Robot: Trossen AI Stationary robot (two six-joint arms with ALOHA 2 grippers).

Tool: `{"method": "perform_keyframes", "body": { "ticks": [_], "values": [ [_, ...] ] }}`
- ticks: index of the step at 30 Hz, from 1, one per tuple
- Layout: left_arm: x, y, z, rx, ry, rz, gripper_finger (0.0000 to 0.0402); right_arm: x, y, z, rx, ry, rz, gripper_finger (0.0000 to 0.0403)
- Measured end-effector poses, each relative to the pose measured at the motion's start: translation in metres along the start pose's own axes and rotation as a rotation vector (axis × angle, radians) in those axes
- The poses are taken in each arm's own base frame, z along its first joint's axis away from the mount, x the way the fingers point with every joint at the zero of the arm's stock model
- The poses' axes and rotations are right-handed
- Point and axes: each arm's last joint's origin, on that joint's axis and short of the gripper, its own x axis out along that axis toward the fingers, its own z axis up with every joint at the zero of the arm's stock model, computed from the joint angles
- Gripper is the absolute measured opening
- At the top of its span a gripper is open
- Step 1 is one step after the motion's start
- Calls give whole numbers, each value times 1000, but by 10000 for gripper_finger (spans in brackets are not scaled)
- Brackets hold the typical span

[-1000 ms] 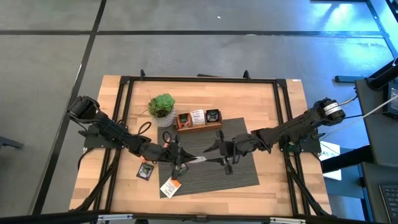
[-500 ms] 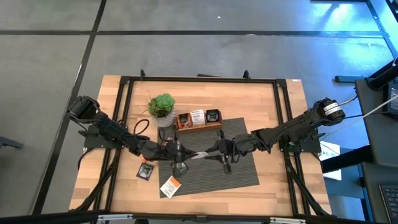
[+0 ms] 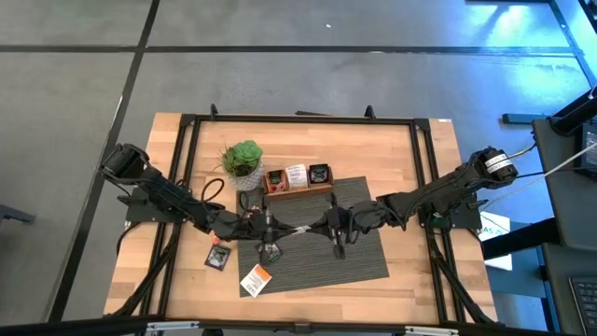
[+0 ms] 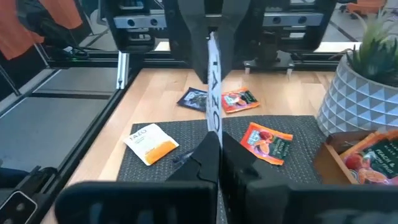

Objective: Pick & Place Tea
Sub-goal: Put the top white tea bag into the middle slot of the wooden organizer

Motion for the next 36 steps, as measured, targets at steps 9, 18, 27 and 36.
{"method": "perform_keyframes", "body": {
  "ticks": [9,18,27,36],
  "values": [
    [-25,-8,-8,-5,268,-79,88,4,-28,27,-34,191,-111,2],
    [-52,-17,-23,-64,575,-241,111,12,-96,42,-76,409,-282,2],
    [-59,-19,-30,-98,683,-277,109,41,-138,38,-97,761,-292,1],
    [-58,-18,-30,-91,681,-270,108,78,-157,23,-113,939,-250,2]
  ]
}}
